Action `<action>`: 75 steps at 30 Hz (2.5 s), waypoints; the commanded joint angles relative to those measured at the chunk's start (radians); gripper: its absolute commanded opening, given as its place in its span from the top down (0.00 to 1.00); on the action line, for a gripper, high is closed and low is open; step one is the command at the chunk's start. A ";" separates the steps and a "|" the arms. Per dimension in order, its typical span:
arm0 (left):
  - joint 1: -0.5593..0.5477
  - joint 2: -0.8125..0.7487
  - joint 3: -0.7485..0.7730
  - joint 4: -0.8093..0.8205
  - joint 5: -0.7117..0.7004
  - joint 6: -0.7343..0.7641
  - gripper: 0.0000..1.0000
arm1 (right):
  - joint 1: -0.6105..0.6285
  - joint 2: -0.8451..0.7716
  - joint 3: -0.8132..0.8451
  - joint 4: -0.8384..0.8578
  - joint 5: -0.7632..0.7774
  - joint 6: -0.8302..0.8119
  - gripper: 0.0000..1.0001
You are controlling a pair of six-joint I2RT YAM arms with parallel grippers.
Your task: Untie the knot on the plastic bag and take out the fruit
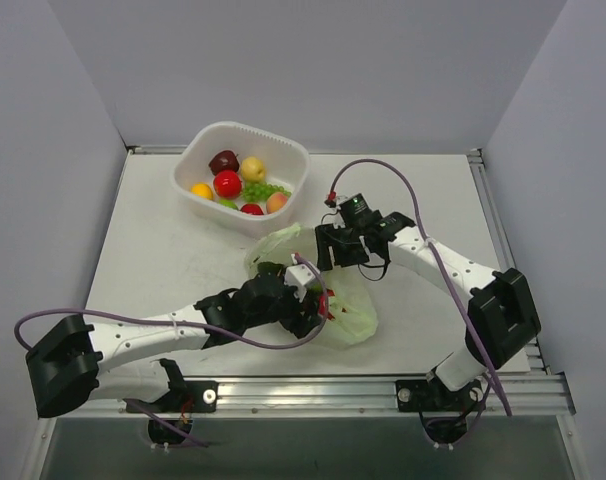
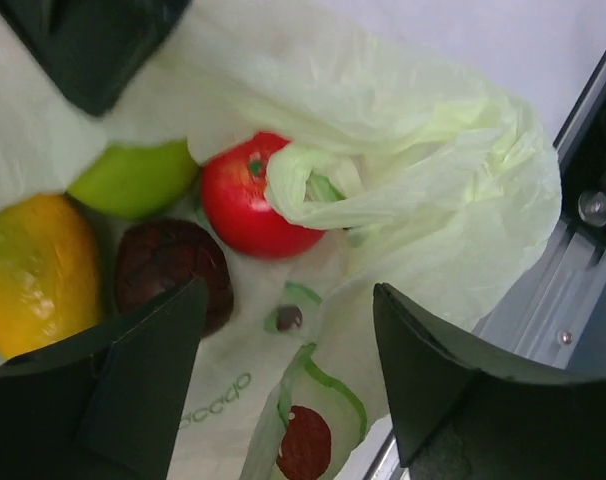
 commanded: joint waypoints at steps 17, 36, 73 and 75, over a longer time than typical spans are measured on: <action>-0.018 0.132 -0.102 -0.017 0.132 -0.058 0.64 | -0.375 0.182 0.127 0.012 0.152 0.107 0.78; -0.021 0.074 0.036 0.163 0.053 -0.079 0.06 | -0.157 -0.441 -0.191 -0.126 0.230 0.135 0.19; 0.410 0.476 0.393 0.160 0.008 -0.199 0.10 | -0.169 -0.560 -0.740 0.074 0.164 0.318 0.60; 0.404 0.459 0.396 0.163 0.062 -0.199 0.08 | -0.162 -0.607 -0.694 0.036 0.161 0.269 0.46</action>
